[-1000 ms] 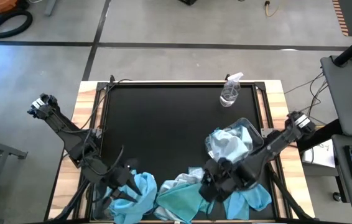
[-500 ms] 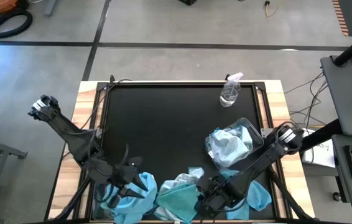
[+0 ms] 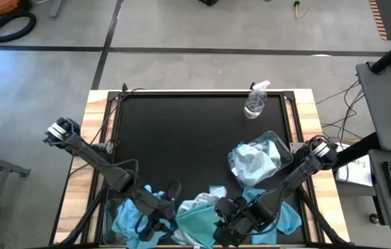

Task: Sort microfiber towel by color & place in baskets
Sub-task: Put the blue towel into the bottom transparent bin

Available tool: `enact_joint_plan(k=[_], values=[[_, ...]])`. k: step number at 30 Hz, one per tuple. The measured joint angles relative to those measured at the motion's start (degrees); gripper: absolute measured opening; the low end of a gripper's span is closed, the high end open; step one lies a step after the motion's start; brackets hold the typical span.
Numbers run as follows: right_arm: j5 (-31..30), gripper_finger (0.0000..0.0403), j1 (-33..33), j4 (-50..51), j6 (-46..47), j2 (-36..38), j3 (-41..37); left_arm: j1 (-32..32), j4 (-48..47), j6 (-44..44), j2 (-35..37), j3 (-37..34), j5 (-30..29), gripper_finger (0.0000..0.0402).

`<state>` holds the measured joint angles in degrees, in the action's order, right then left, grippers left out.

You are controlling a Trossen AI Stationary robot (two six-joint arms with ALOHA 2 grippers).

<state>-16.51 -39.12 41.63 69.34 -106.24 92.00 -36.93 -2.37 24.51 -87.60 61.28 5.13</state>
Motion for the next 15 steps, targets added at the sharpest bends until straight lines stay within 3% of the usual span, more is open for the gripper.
enact_joint_plan(k=[6, 15], values=[[0.02, 0.0171, -0.02, 0.04, -1.46, 0.00, 0.21, 0.82, 8.30, -1.64, -4.88, 0.00, 11.12, 0.0104], [0.15, 0.0171, -0.13, 0.07, -1.93, 0.00, 0.23, 6.70, 7.29, -3.10, -6.33, 0.00, 7.49, 0.0104]])
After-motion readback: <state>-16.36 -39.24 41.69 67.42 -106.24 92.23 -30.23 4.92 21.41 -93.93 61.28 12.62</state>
